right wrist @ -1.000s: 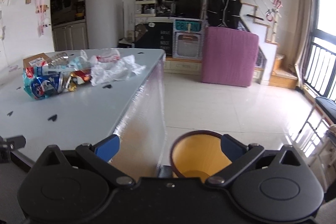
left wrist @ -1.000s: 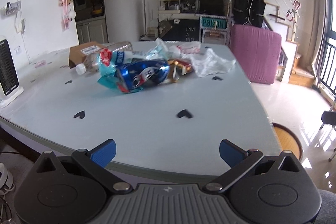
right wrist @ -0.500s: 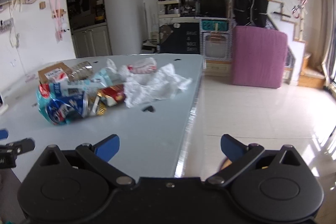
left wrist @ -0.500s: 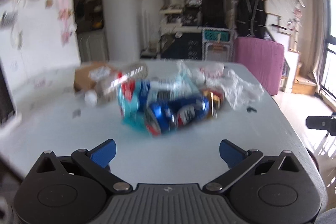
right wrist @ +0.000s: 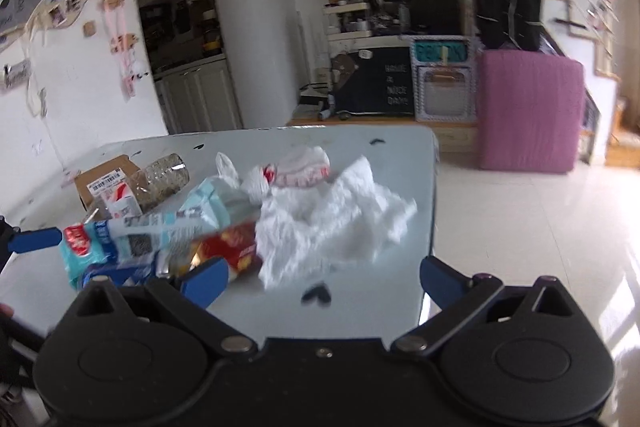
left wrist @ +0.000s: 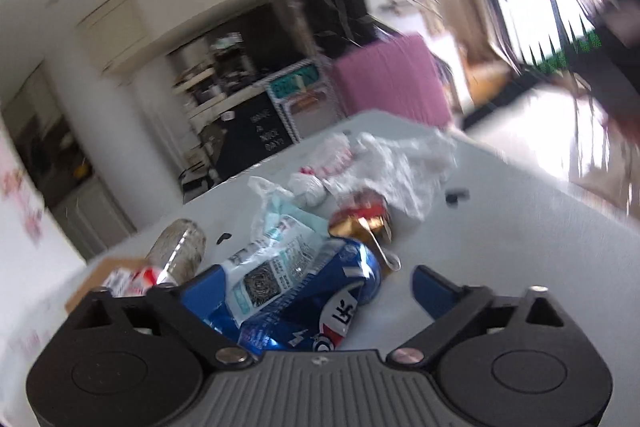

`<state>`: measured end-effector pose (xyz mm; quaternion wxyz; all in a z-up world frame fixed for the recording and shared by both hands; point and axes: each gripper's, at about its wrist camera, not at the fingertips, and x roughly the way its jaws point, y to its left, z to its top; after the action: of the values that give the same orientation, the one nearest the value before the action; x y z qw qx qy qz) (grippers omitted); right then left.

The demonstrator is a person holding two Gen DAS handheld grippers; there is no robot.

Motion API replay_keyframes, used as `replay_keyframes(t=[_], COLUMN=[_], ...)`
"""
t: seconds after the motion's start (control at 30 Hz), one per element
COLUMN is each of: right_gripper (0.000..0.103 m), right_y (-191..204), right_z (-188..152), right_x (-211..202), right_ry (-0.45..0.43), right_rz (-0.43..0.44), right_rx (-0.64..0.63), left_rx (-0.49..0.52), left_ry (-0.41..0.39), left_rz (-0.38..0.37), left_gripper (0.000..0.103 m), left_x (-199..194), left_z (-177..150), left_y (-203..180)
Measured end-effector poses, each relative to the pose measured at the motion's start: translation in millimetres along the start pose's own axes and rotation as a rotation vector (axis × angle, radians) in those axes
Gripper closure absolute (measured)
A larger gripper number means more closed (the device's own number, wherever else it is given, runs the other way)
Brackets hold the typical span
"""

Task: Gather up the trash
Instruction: 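Reach the left tool to the blue can while the right tool reaches the white tissue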

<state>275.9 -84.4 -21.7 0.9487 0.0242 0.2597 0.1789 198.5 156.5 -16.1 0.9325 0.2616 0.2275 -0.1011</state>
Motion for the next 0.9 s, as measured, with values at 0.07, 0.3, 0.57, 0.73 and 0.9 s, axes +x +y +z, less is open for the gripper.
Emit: replay_keyframes(t=[0.07,0.3,0.57,0.73,0.9], right_gripper=[0.002,0.001,0.001,0.001,0.000], right_y=[-3.7,-20.4,-35.2,-34.5,-14.8], right_z=[12.3,43.8,46.0,39.1,23.9], right_x=[21.9,100.3,172.0,172.4,154.0], right_ry=[0.004,0.069,0.232,0.273,0.295], right_rz=[0.032,0.154,0.188,0.312,0.341], right_rx=[-0.055,-0.159,-0.148,-0.129,-0.258], left_rx=[0.074,0.145,0.099,0.040,-0.023], left_ry=[0.029,0.087,0.087,0.080,0.074], left_rz=[-0.007,-0.029,-0.046,-0.068,-0.057], left_gripper=[0.020,0.036,0.052,0.055,0.055], left_x=[10.7,35.9,41.9,37.3,30.0], left_z=[-3.9,-12.7,-7.3,-2.3,-0.4], left_y=[-5.3,-0.8,7.8,10.5,9.1])
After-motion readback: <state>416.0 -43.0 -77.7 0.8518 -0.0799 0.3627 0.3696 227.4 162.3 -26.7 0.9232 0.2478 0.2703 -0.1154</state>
